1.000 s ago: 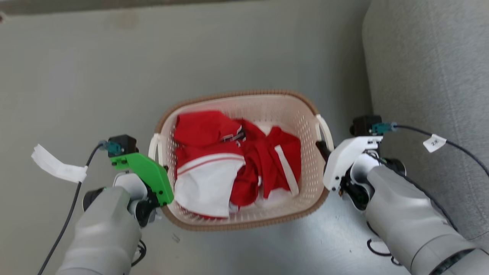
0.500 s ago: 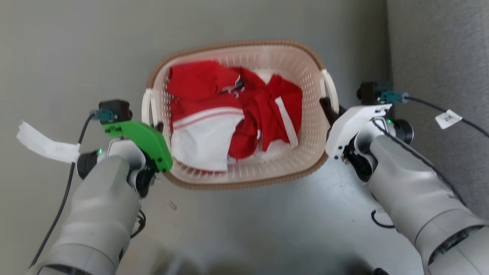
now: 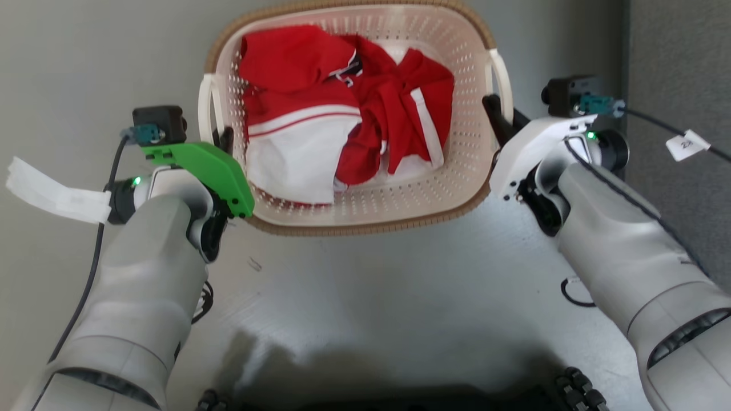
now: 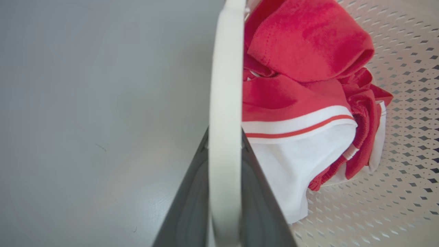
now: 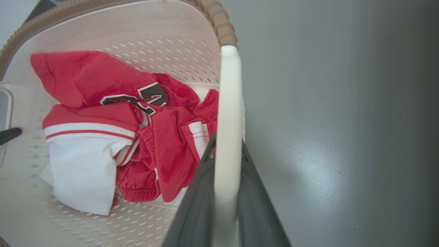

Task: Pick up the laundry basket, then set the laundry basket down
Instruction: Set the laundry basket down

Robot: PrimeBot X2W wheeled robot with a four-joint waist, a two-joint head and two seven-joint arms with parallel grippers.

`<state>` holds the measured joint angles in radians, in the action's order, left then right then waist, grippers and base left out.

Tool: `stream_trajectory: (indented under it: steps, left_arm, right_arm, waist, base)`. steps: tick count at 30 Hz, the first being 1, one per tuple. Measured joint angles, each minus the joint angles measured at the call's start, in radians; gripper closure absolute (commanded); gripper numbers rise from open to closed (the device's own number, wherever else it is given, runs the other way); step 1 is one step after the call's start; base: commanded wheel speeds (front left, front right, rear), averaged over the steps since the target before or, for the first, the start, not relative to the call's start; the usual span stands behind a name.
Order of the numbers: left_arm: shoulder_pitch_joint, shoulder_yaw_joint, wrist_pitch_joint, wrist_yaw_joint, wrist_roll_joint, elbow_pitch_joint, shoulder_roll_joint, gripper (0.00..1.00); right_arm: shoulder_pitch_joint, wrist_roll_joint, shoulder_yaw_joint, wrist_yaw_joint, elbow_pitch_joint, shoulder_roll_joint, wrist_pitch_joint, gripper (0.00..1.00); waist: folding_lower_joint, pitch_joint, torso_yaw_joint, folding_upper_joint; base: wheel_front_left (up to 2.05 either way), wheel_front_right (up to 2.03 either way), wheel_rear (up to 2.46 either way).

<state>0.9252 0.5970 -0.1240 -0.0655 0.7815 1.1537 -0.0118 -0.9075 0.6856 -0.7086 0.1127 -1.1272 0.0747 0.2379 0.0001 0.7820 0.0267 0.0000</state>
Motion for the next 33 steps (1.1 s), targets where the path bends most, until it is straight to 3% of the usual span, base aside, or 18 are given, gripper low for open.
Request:
stream_trajectory:
  steps: [9, 15, 33]
  left_arm:
    - [0.043, 0.011, -0.058, 0.005, -0.012, 0.005, 0.002, 1.0]
    - [0.059, 0.016, -0.076, 0.005, -0.022, 0.01, 0.011, 1.0]
    - [0.089, 0.018, -0.106, 0.004, -0.031, 0.048, 0.013, 1.0]
  right_arm:
    - [-0.047, -0.018, 0.001, -0.001, 0.004, 0.013, 0.008, 1.0]
    - [-0.06, -0.027, 0.009, -0.028, 0.001, 0.02, 0.014, 1.0]
    - [-0.09, -0.063, 0.03, -0.038, 0.046, 0.027, 0.027, 1.0]
  waist:
    - [0.0001, 0.083, 0.003, 0.0]
    - [0.0, 0.124, 0.003, 0.0]
    - [-0.0001, 0.184, -0.001, 0.0]
  base:
    - [0.0, 0.0, 0.0]
    - [0.0, 0.0, 0.0]
    - [0.0, 0.0, 0.0]
